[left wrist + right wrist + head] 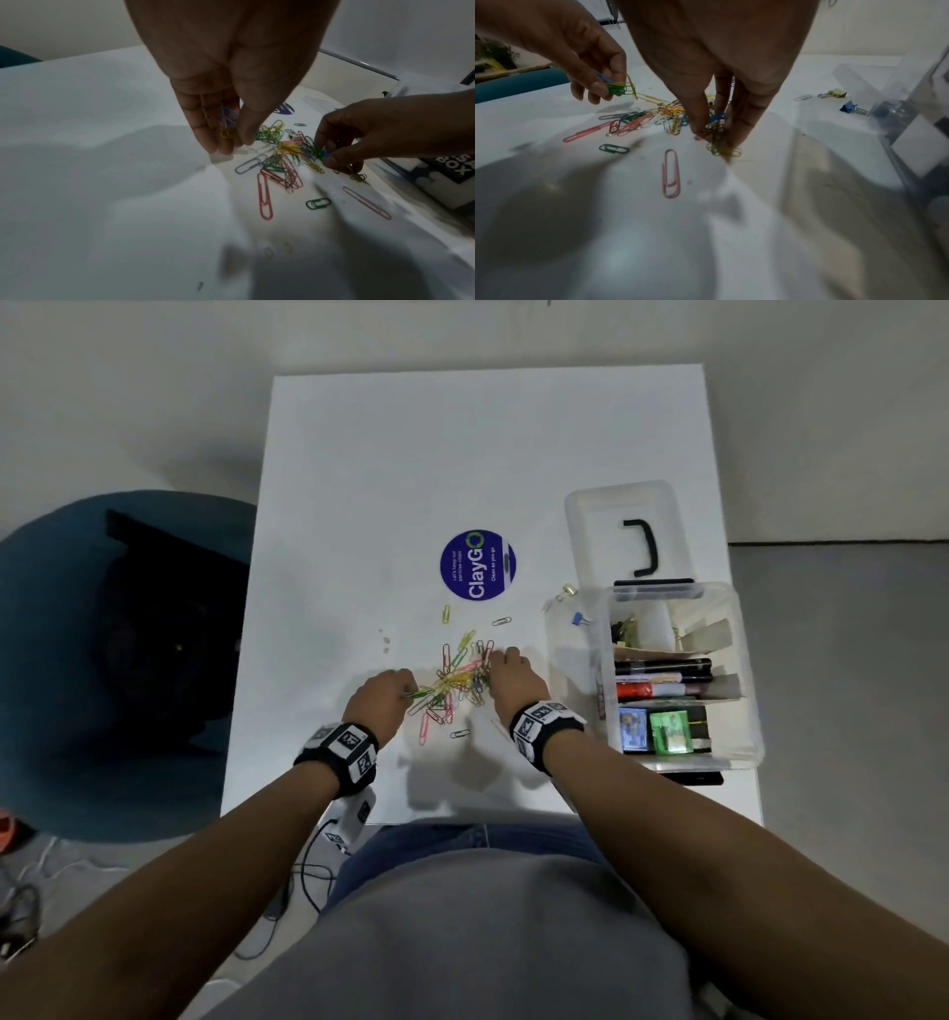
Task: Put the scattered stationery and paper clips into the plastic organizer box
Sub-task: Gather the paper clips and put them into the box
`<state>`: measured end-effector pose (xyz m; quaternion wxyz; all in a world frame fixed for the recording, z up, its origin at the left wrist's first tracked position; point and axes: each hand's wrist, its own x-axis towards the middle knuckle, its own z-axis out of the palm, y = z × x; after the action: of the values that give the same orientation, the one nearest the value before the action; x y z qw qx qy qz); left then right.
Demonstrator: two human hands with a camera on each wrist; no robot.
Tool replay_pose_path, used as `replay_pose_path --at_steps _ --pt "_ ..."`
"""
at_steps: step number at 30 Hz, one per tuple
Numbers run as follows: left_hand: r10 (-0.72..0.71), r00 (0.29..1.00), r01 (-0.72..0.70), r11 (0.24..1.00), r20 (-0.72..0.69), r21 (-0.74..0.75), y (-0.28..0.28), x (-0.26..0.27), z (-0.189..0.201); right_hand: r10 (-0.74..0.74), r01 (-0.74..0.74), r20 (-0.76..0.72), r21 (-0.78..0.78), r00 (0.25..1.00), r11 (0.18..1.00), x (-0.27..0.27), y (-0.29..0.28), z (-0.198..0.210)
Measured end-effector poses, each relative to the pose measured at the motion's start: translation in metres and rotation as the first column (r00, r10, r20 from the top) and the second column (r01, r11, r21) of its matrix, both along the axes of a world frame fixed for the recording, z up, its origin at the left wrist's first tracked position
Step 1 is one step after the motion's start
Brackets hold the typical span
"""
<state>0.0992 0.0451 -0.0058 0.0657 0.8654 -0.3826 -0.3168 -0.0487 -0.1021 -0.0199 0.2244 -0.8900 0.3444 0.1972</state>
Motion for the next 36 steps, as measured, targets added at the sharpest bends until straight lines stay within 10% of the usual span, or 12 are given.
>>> replay_pose_path --at_steps 10,19,26,36 --pt "0.019 0.976 -0.082 0.954 -0.215 -0.288 -0.021 0.001 0.048 -0.299 0.274 0.123 0.187 0.946 0.943 -0.009 -0.025 0.021" --pt "-0.027 0.926 -0.187 0.834 -0.377 -0.52 -0.088 -0.043 0.128 -0.65 0.45 0.447 0.478 0.614 0.754 -0.06 -0.064 0.116" --pt "-0.226 0.91 -0.028 0.802 -0.347 -0.596 -0.179 -0.114 0.142 -0.733 0.635 0.534 0.403 0.422 0.659 -0.135 -0.123 0.14" --pt "-0.355 0.925 0.271 0.867 -0.135 -0.418 -0.256 -0.189 0.086 -0.586 0.602 0.279 0.031 0.761 0.798 -0.17 -0.169 0.094"
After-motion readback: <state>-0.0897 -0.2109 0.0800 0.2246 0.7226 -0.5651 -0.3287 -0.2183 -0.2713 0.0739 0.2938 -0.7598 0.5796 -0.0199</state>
